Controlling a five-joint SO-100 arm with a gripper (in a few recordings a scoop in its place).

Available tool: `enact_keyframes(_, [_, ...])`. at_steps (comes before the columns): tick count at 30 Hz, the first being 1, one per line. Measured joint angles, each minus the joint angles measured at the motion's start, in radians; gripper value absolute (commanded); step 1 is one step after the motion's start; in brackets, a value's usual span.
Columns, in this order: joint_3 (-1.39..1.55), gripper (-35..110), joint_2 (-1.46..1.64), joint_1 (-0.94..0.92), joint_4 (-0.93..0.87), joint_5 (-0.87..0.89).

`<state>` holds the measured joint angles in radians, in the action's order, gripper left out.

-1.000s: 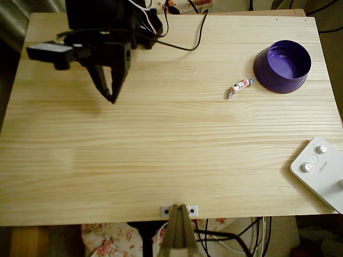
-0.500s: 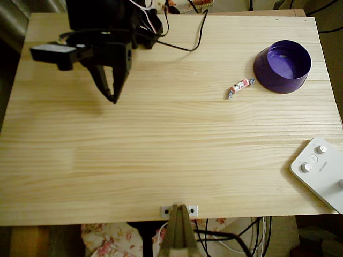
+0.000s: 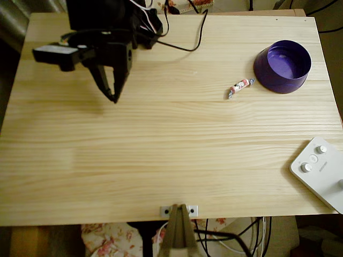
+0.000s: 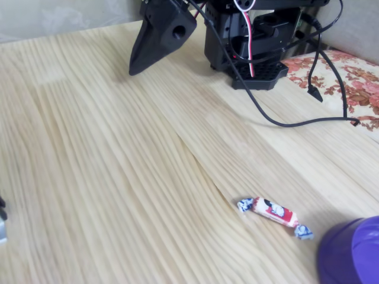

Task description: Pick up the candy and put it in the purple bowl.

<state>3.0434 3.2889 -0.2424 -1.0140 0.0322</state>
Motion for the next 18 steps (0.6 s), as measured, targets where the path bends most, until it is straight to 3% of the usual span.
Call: enact_keyframes(18, [-0.253,-1,-0.009,0.078,-0.183,-0.043])
